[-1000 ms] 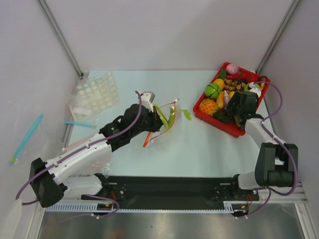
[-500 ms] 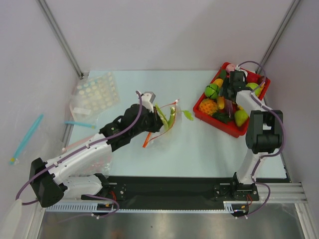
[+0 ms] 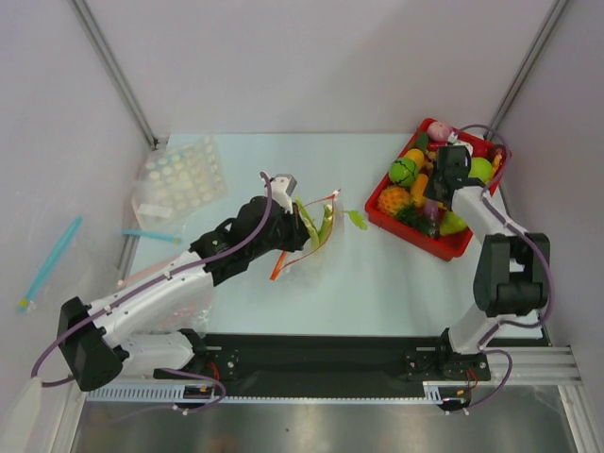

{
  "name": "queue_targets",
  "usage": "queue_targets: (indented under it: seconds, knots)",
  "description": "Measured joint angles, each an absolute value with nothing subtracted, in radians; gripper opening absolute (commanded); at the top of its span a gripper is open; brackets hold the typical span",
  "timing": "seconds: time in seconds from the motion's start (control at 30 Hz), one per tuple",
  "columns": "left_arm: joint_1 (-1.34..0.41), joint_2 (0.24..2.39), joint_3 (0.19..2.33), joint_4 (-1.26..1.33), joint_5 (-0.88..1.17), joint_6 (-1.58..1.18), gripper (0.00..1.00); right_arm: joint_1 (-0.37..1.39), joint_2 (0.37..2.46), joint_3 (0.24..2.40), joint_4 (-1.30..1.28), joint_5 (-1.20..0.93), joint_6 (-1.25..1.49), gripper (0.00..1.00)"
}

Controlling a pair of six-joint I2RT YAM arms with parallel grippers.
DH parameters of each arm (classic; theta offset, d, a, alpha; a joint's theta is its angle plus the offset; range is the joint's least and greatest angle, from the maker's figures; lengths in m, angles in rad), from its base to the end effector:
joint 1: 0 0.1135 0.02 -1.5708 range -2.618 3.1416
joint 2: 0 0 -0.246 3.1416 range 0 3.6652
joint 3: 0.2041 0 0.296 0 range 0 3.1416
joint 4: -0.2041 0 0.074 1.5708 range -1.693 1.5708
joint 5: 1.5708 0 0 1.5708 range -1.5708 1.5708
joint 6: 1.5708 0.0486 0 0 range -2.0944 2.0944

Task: Place the food in the zip-top bag and seal the zipper
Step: Pick up the fake vegetable from the bin.

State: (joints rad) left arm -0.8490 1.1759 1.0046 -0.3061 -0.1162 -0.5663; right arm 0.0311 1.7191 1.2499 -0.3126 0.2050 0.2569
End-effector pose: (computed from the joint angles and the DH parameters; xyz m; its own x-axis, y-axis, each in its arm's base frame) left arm 0.2221 -0.2438 0.2941 -0.6197 -0.1025 -0.7781 0.4089 0.8041 -0.4316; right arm 0.4284 0.0034 0.1936 -0.6521 0.2286 -0.7228 0.2892 0.9564 0.0416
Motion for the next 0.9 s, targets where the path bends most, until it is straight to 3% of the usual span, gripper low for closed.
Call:
queue_targets:
  seconds: [0.43,0.6,0.73,0.9]
  knots:
    - [-0.860,1.197,1.022,-0.330,-0.118,-0.550,0.01,0.105,1.255,1.045,-0.175,0.390,0.271,0.00]
    - [-0.866,1.198,1.026,-0.338,-0.117,-0.549,0.01,0.264,1.079,0.981,-0.147,0.492,0.249,0.00]
    - [-0.872,1.198,1.029,-0.348,-0.117,-0.549,0.01,0.396,0.864,0.865,-0.050,0.407,0.242,0.00]
    - [-0.891,1.199,1.036,-0.355,-0.110,-0.549,0.01,0.449,0.626,0.656,0.202,0.123,0.272,0.00]
